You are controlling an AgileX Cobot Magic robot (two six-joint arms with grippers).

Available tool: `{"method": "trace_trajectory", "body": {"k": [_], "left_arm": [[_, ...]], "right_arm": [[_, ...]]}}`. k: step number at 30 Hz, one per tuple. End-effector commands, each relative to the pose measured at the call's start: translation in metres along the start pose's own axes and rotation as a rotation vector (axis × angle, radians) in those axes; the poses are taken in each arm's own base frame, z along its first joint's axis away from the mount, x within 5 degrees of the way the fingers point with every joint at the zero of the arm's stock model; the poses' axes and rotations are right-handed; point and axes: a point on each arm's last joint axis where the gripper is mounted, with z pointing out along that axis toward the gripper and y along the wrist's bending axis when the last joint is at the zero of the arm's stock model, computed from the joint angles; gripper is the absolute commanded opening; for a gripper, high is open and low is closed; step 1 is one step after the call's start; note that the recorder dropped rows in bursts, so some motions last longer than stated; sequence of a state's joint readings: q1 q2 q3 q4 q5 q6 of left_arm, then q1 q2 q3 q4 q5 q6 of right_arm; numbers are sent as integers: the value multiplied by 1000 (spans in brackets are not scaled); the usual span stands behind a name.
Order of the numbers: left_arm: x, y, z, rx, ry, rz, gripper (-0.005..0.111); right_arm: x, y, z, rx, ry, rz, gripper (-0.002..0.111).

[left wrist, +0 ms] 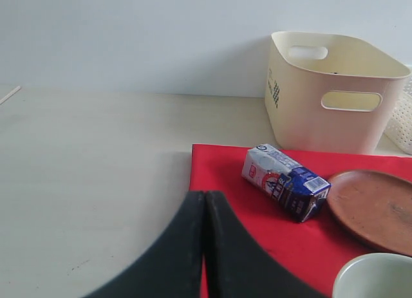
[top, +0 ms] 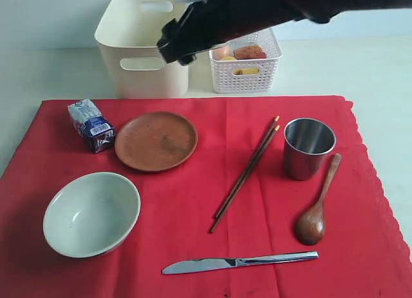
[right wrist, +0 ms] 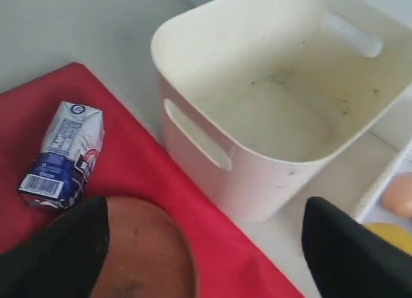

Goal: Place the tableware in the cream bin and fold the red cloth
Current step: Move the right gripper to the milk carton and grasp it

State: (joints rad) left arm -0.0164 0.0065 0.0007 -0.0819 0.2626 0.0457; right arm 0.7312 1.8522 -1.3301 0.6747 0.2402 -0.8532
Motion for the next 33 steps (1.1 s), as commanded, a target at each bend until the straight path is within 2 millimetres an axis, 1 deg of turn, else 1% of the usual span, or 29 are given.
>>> {"method": "trace_trajectory", "body": {"k": [1, 3, 4, 5, 6, 10, 11, 16, 20, 27, 33], "left_arm": [[-1, 0, -1, -1, -13, -6, 2], [-1, 0, -1, -1, -13, -6, 2], [-1, 0, -1, -1, -13, -6, 2], [-1, 0, -1, -1, -13, -6, 2], [-1, 0, -1, -1, -13, -6, 2], [-1, 0, -1, -1, -13, -6, 2], [-1, 0, -1, -1, -13, -6, 2], [-1, 0, -1, -1, -13, -6, 2], [-1, 0, -1, -1, -13, -6, 2], [-1, 0, -1, -1, -13, -6, 2], [-1, 0, -1, -1, -13, -6, 2]], "right_arm": [[5, 26, 29, -46, 23, -7, 83], [5, 38, 42, -100, 54, -2, 88], [3, 47, 53, -127, 61, 6, 92], [0, 53, 59, -137, 54, 8, 94], [-1, 62, 69, -161, 60, -4, 97], [-4, 83, 102, -228, 75, -32, 97], [-1, 85, 112, -238, 85, -37, 97], [6, 85, 141, -243, 89, -32, 97], [15, 86, 158, -244, 99, -29, 97], [27, 87, 179, -245, 109, -37, 97], [36, 88, 190, -250, 126, -47, 97]]}}
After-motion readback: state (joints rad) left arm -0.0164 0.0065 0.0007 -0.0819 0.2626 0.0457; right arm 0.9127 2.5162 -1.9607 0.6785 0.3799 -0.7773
